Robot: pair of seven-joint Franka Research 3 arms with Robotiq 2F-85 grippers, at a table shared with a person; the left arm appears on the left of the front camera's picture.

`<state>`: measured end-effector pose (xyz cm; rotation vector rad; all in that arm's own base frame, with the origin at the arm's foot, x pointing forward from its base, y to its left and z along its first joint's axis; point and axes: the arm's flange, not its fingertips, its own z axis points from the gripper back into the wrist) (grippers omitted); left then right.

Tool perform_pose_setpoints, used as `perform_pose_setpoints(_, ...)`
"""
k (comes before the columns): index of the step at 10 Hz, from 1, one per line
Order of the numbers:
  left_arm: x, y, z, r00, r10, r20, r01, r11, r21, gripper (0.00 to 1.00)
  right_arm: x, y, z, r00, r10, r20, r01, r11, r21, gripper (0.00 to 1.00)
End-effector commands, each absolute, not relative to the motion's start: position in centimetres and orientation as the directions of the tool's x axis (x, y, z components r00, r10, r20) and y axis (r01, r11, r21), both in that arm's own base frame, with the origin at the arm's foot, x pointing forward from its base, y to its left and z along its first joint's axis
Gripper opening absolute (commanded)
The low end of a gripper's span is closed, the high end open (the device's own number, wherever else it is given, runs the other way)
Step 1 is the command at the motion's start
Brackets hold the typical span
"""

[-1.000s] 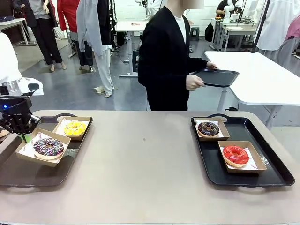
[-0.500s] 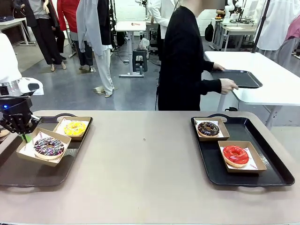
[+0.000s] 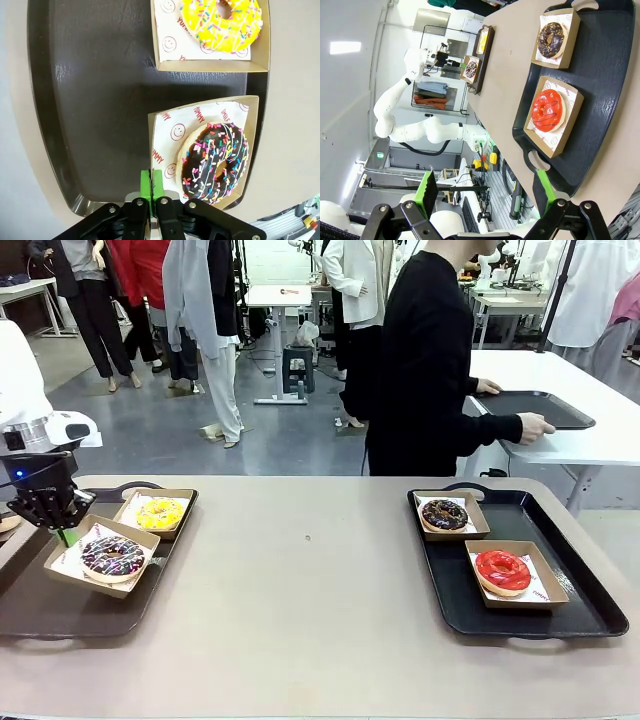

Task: Individually package the donuts and arrange them on the tray.
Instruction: Place the picked Paper togo box on the Handle tray.

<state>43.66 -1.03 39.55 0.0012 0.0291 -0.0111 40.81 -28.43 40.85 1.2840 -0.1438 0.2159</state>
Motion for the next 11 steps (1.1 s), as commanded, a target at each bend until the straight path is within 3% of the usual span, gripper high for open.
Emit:
perform_pose_setpoints(1,43.82,-1.43,38.83,0.999,-0.040,-0.018,0.040,0.999,0.003,0.01,40.88,-28.38,40.97,0.974,0.076,0.215,-0.228,0.272,0.935,1.00)
perform_pose_setpoints(8,44.10,-2.05,38.13,0.999,0.006,-0.032,-0.004,0.997,0.079,0.01,40.88,-28.38,40.97,0.974,0.076,0.215,-0.228,0.272,0.935,1.00)
perform_pose_setpoints(9,44.10,-2.10,38.16,0.999,0.013,-0.035,-0.010,0.996,0.085,0.57,40.88,-28.38,40.97,0.974,0.076,0.215,-0.228,0.272,0.935,1.00)
perform_pose_setpoints(10,44.16,-2.05,38.15,0.999,0.026,-0.036,-0.022,0.995,0.098,0.58,40.88,-28.38,40.97,0.974,0.076,0.215,-0.228,0.272,0.935,1.00)
perform_pose_setpoints(11,44.11,-1.99,38.17,0.999,0.036,-0.035,-0.032,0.993,0.110,1.00,40.88,-28.38,40.97,0.974,0.076,0.215,-0.228,0.272,0.935,1.00)
